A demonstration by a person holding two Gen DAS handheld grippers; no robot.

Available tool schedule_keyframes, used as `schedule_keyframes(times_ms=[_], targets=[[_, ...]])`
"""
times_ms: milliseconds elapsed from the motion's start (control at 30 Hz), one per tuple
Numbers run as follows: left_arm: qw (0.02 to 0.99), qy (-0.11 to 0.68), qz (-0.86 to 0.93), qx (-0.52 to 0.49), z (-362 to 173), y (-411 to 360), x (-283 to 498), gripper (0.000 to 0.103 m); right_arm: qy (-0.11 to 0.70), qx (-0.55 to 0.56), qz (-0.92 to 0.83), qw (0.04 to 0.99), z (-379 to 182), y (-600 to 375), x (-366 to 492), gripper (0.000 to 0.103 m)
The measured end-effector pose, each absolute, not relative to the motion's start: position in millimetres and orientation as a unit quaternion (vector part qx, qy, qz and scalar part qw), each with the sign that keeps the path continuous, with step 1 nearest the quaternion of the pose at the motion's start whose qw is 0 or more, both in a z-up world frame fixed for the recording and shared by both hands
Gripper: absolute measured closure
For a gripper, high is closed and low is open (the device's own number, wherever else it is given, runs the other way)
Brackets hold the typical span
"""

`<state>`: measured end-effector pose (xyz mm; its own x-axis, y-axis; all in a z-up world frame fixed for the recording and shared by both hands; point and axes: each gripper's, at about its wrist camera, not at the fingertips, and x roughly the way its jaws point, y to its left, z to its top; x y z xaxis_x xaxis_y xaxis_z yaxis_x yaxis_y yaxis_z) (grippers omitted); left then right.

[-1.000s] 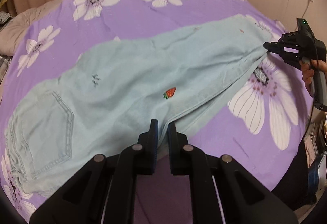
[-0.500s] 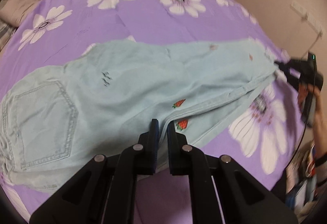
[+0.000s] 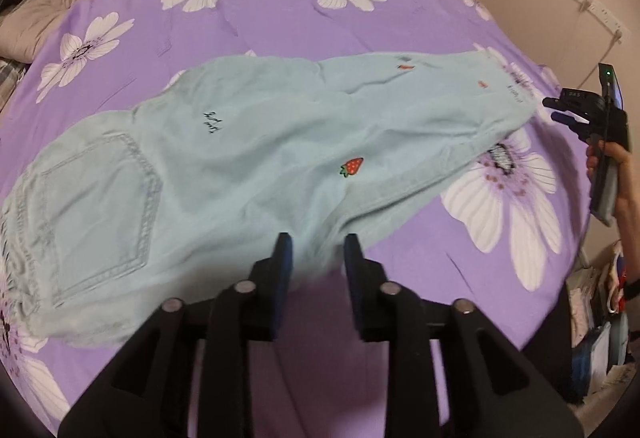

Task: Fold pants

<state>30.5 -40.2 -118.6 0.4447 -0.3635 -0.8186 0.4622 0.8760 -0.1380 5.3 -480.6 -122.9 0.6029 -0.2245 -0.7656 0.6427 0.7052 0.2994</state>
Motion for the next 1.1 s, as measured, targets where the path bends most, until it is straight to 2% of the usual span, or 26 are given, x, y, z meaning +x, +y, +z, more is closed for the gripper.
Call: schedule_keyframes(times_ms=[133, 267, 500, 567, 667, 733, 800, 833, 867, 1000, 1100], targets=[[0.855, 0.458, -0.241, 0.009, -105, -13, 25, 0.069, 0.349, 0.213, -0.199, 0.891, -93, -438, 7, 0.072], [0.872, 0.454, -0.177, -0.044, -99, 21, 47, 0.069, 0.398, 0.149, 0.018, 0.905, -93, -340, 39, 0.072], [0.884, 0.461, -0.068, -0.040, -97, 80, 67, 0.069, 0.462, 0.042, 0.256, 0.848, -99, -181, 74, 0.072], [0.884, 0.463, -0.054, -0.041, -95, 97, 60, 0.069, 0.449, -0.011, 0.302, 0.841, -92, -155, 66, 0.072], [0.880, 0.462, -0.053, -0.090, -93, 123, 45, 0.069, 0.419, -0.082, 0.325, 0.844, -91, -135, 51, 0.072], [0.873, 0.453, -0.058, -0.172, -91, 149, 28, 0.068, 0.425, -0.117, 0.323, 0.838, -100, -126, 43, 0.072], [0.862, 0.441, -0.037, -0.249, -94, 172, 12, 0.052, 0.421, -0.141, 0.315, 0.839, -108, -117, 39, 0.072], [0.855, 0.438, -0.027, -0.276, -96, 180, 5, 0.031, 0.417, -0.147, 0.311, 0.841, -110, -115, 37, 0.072], [0.850, 0.432, -0.019, -0.301, -99, 185, 0, 0.027, 0.414, -0.149, 0.309, 0.843, -113, -113, 35, 0.072], [0.826, 0.430, -0.020, -0.363, -113, 193, 0, 0.028, 0.412, -0.159, 0.306, 0.843, -120, -103, 35, 0.072], [0.816, 0.432, -0.024, -0.383, -120, 188, 8, 0.036, 0.412, -0.158, 0.311, 0.842, -119, -99, 31, 0.072]])
